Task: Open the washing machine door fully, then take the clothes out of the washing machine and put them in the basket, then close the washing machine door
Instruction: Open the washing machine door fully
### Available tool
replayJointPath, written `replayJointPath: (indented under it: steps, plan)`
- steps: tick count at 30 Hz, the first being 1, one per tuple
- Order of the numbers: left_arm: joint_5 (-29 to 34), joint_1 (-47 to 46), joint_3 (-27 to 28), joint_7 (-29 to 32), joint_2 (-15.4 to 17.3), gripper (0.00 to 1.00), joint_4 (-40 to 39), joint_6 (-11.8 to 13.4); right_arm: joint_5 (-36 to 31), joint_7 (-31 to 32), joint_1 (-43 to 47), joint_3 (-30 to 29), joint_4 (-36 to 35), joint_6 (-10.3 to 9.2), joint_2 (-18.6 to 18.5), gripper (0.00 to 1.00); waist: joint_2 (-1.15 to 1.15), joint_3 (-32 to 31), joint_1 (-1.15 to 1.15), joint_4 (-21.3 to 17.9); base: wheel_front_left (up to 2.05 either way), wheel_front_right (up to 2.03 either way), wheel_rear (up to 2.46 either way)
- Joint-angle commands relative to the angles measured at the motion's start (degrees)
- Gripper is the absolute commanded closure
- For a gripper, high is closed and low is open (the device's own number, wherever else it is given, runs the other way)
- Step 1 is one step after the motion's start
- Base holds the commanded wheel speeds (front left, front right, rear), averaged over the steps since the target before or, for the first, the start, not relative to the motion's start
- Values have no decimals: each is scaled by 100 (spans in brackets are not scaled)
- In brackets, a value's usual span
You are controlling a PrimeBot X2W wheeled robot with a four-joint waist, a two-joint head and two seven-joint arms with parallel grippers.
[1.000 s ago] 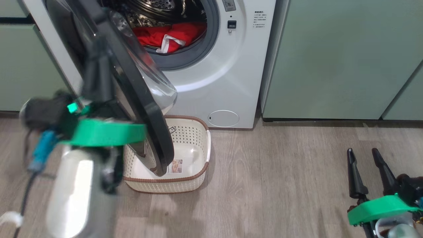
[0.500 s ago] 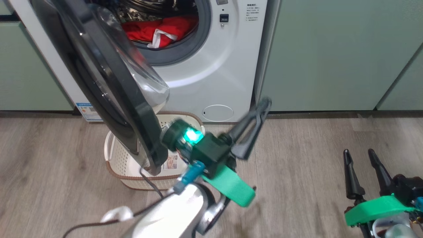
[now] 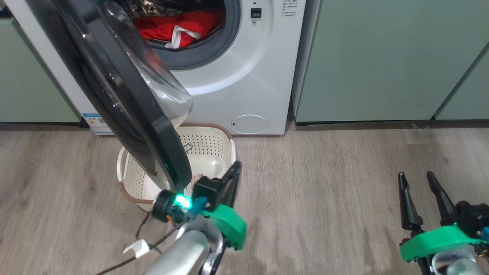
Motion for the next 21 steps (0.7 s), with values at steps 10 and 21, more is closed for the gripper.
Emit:
replayJointPath:
  steps: [10, 21]
  plan:
    - [-130, -327, 846, -113, 27, 100, 242, 232, 37, -53, -217, 152, -200, 37, -182, 0, 0, 45, 0, 84, 0, 0, 0]
    - [45, -129, 1341, -114, 27, 100, 122, 144, 43, -53, -169, 153, -158, 37, -166, 0, 0, 4, 0, 340, 0, 0, 0]
